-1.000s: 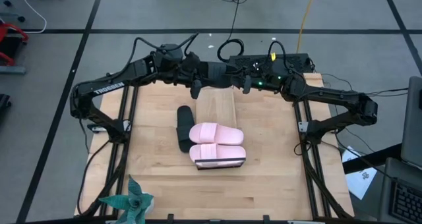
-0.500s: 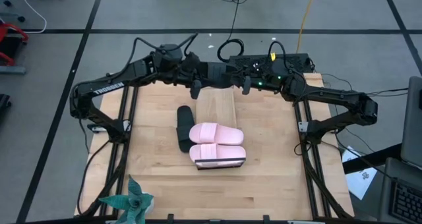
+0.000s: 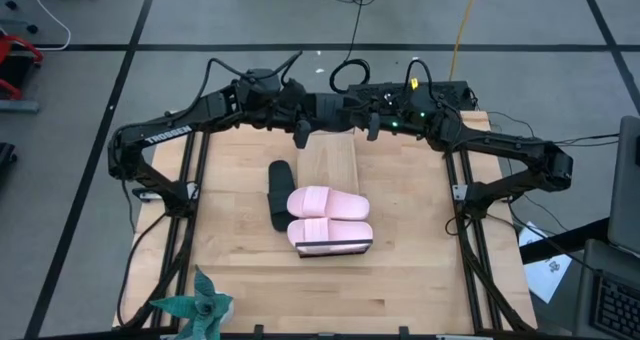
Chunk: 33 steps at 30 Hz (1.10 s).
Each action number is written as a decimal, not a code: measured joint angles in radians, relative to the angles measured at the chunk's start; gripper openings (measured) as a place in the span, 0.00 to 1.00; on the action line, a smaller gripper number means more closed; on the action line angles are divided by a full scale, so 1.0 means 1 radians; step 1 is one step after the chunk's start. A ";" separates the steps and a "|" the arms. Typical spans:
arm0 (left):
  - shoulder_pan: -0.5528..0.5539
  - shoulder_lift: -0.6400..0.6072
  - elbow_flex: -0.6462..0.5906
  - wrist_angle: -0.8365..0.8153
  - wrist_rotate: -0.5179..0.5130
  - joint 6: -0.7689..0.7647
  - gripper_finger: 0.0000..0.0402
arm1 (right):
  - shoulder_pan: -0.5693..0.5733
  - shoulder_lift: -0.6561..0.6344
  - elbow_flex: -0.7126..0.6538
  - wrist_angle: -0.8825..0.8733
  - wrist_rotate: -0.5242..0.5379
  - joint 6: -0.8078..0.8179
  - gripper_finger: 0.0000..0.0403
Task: Pick and place slides into the shelf
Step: Put the left black slipper on the shelf
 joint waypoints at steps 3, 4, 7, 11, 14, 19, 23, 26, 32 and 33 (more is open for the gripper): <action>0.007 0.000 0.000 0.000 0.001 0.001 0.11 | -0.006 0.000 0.001 -0.005 -0.003 0.003 0.00; 0.012 0.000 0.000 0.001 0.002 0.001 0.11 | -0.009 0.000 0.001 -0.005 -0.003 0.002 0.00; 0.025 0.000 0.000 0.006 0.016 0.003 0.12 | -0.025 -0.008 0.001 -0.011 -0.009 0.002 0.00; 0.046 -0.002 0.000 0.020 0.061 0.001 0.12 | -0.050 -0.031 0.001 -0.025 -0.025 0.002 0.00; 0.057 -0.002 0.000 0.029 0.088 -0.010 0.12 | -0.065 -0.050 0.001 -0.064 -0.027 0.000 0.00; 0.061 -0.004 0.000 0.058 0.108 -0.021 0.12 | -0.070 -0.068 0.001 -0.130 -0.015 -0.007 0.00; 0.064 -0.009 0.000 0.062 0.110 -0.015 0.12 | -0.076 -0.078 0.001 -0.139 -0.014 -0.016 0.00; 0.069 -0.011 0.000 0.053 0.122 -0.013 0.12 | -0.091 -0.104 0.000 -0.169 -0.012 -0.029 0.00; 0.076 -0.014 0.002 0.027 0.143 -0.014 0.12 | -0.140 -0.180 -0.003 -0.250 0.004 -0.046 0.00; 0.077 -0.013 0.002 0.027 0.143 -0.014 0.12 | -0.147 -0.193 -0.002 -0.261 -0.008 -0.047 0.00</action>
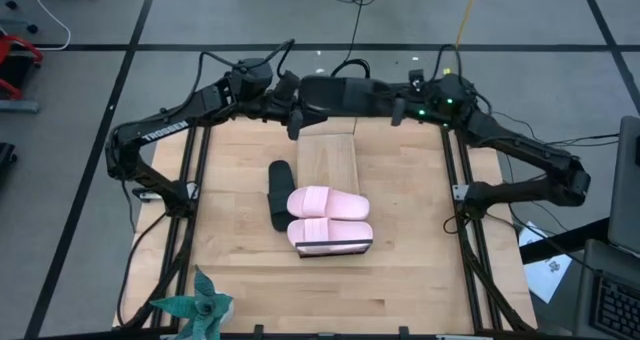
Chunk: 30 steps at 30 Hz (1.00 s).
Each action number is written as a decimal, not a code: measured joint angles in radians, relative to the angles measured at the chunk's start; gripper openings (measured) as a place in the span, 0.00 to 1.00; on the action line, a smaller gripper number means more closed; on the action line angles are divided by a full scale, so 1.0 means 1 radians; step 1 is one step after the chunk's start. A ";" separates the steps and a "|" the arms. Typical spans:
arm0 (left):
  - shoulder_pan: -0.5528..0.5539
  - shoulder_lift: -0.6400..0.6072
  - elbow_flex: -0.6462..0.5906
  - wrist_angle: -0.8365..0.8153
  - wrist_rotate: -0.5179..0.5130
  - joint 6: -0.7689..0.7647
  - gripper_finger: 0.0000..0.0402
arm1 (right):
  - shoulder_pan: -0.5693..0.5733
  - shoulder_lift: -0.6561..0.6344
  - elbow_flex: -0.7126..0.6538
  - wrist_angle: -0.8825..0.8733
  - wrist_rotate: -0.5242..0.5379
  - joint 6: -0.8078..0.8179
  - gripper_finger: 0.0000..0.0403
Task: Pick and place slides into the shelf
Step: Put the left black slipper on the shelf
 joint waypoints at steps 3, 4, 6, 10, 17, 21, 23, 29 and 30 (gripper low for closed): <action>-0.001 -0.001 0.000 0.000 0.000 -0.001 0.12 | -0.010 -0.032 0.000 -0.045 -0.003 -0.003 0.00; -0.001 -0.001 0.000 -0.001 0.000 -0.001 0.12 | -0.012 -0.041 0.000 -0.060 -0.002 -0.002 0.00; -0.001 0.000 0.000 -0.005 0.000 -0.005 0.12 | -0.018 -0.067 0.000 -0.103 -0.003 -0.001 0.00; 0.000 0.000 -0.001 -0.011 0.030 -0.010 0.12 | -0.035 -0.099 0.001 -0.224 -0.071 0.030 0.00; 0.000 0.000 -0.001 -0.073 0.051 -0.006 0.12 | -0.026 -0.082 0.001 -0.370 -0.162 0.073 0.00; 0.000 0.001 -0.001 -0.123 0.045 0.026 0.12 | -0.001 -0.036 0.000 -0.409 -0.163 0.073 0.00; 0.007 0.001 -0.001 -0.157 0.044 0.051 0.12 | 0.013 -0.002 0.000 -0.410 -0.164 0.069 0.00; 0.050 0.002 -0.001 -0.290 -0.049 0.110 0.12 | 0.060 0.101 -0.133 -0.147 -0.216 0.169 0.00; 0.058 0.002 -0.001 -0.315 -0.070 0.114 0.12 | 0.067 0.114 -0.166 -0.089 -0.219 0.199 0.00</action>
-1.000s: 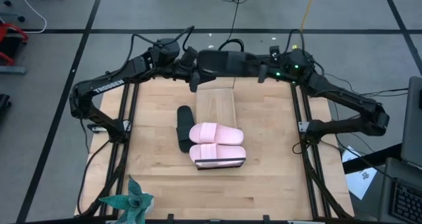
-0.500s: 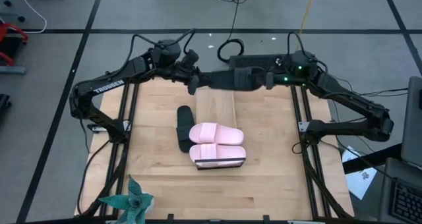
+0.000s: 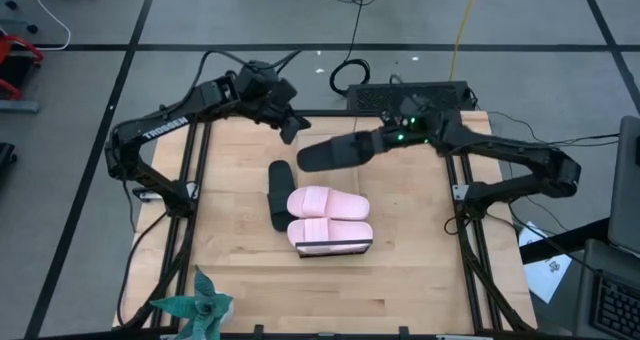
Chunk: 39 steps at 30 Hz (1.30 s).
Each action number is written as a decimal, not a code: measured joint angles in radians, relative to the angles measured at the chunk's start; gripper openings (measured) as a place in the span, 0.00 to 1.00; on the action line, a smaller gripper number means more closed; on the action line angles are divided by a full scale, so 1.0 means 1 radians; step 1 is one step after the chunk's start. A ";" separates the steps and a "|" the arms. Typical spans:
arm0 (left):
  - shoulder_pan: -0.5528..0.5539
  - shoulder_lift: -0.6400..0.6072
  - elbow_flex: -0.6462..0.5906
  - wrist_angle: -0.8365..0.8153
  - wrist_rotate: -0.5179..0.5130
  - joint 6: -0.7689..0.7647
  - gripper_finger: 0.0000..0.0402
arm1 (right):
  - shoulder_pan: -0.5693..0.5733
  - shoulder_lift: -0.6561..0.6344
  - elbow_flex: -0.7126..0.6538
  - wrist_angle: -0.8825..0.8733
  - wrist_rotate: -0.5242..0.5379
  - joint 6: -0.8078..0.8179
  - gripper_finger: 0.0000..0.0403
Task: Pick and place slides into the shelf
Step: Put the left black slipper on the shelf
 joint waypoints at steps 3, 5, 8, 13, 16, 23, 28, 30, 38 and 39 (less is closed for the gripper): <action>0.020 0.000 0.000 -0.063 -0.042 0.013 0.12 | 0.020 0.024 -0.116 0.173 0.003 0.114 0.00; 0.030 0.000 0.000 -0.092 -0.054 0.017 0.12 | 0.033 0.033 -0.185 0.286 0.012 0.182 0.00; 0.043 0.000 0.000 -0.101 -0.064 0.033 0.12 | 0.046 0.035 -0.265 0.409 0.032 0.257 0.00; 0.055 0.000 0.000 -0.101 -0.094 0.055 0.12 | 0.058 0.036 -0.343 0.505 0.103 0.293 0.00; 0.057 0.000 0.000 -0.101 -0.107 0.063 0.12 | 0.058 0.038 -0.358 0.515 0.130 0.292 0.00; 0.057 0.000 0.000 -0.100 -0.108 0.064 0.12 | 0.058 0.126 -0.358 0.613 0.129 0.292 0.00; 0.057 0.000 0.000 -0.101 -0.108 0.064 0.12 | 0.058 0.221 -0.358 0.719 0.098 0.319 0.00; 0.057 0.000 0.000 -0.104 -0.108 0.064 0.12 | 0.058 0.250 -0.357 0.751 0.083 0.325 0.00; 0.057 0.000 0.000 -0.120 -0.108 0.069 0.12 | 0.064 0.324 -0.357 0.768 0.057 0.346 0.00; 0.057 0.000 0.000 -0.120 -0.108 0.071 0.12 | 0.067 0.330 -0.357 0.773 0.059 0.345 0.00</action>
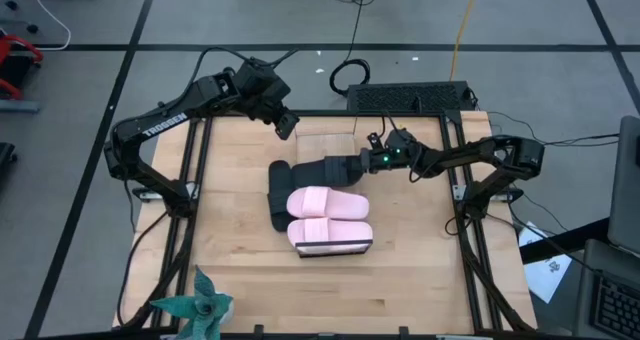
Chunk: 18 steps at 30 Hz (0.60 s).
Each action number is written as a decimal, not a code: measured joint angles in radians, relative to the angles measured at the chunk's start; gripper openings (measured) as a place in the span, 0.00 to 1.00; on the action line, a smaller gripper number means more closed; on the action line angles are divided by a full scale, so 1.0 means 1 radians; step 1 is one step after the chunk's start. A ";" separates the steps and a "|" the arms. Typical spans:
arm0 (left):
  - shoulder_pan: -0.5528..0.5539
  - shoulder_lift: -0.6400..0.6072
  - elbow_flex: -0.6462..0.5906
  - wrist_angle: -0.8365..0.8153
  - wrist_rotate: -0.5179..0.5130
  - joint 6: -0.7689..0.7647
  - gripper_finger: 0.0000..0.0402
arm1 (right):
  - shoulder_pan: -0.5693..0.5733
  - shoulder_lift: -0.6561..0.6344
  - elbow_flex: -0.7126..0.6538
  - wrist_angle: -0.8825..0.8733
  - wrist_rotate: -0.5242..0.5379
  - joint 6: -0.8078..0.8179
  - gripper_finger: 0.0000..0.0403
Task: Pick and place slides into the shelf
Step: Put the left black slipper on the shelf
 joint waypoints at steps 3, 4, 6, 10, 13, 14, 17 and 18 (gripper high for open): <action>0.000 0.000 0.000 0.000 0.000 0.006 0.12 | 0.008 0.009 0.000 -0.006 0.000 0.000 0.00; 0.000 0.000 0.000 0.000 0.000 0.007 0.12 | 0.011 0.015 0.001 -0.007 0.000 0.000 0.00; 0.000 0.000 0.000 0.000 0.000 0.007 0.12 | 0.015 0.019 0.001 -0.034 0.003 0.000 0.00; 0.000 0.000 0.000 0.000 0.000 0.008 0.12 | 0.016 0.018 0.001 -0.094 0.004 -0.022 0.00; 0.000 0.000 0.000 0.000 0.000 0.020 0.12 | 0.015 0.019 0.001 -0.097 0.000 -0.032 0.00; 0.000 0.000 0.000 0.000 0.000 0.022 0.12 | 0.013 0.019 0.001 -0.102 -0.002 -0.036 0.00; 0.000 0.000 0.000 -0.001 0.000 0.023 0.12 | 0.010 0.019 0.001 -0.131 -0.001 -0.053 0.00; 0.000 0.000 0.000 -0.001 0.000 0.023 0.12 | 0.009 0.019 0.001 -0.133 -0.001 -0.054 0.00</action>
